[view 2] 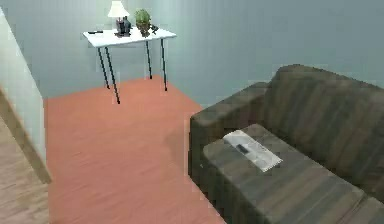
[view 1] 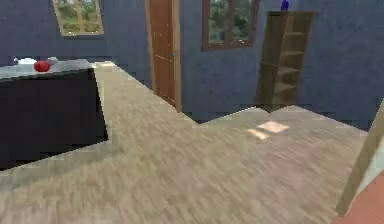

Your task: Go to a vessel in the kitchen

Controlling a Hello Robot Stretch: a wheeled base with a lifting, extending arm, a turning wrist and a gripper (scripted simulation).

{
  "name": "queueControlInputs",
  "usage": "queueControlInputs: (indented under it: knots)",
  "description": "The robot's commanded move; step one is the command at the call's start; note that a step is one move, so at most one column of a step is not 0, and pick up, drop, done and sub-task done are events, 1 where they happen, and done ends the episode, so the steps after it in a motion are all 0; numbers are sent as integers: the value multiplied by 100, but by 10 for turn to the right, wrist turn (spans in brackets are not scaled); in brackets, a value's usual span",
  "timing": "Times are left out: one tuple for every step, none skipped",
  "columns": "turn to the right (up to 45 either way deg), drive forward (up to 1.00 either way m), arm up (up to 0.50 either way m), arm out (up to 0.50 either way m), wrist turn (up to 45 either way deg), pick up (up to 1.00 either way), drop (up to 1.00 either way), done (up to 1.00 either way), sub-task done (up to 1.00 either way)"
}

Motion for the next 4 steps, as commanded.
queueControlInputs:
  knots:
    - [-300,0,0,0,0,0,0,0,0]
    - [0,100,0,0,0,0,0,0,0]
    - [0,100,0,0,0,0,0,0,0]
    - [-60,0,0,0,0,0,0,0,0]
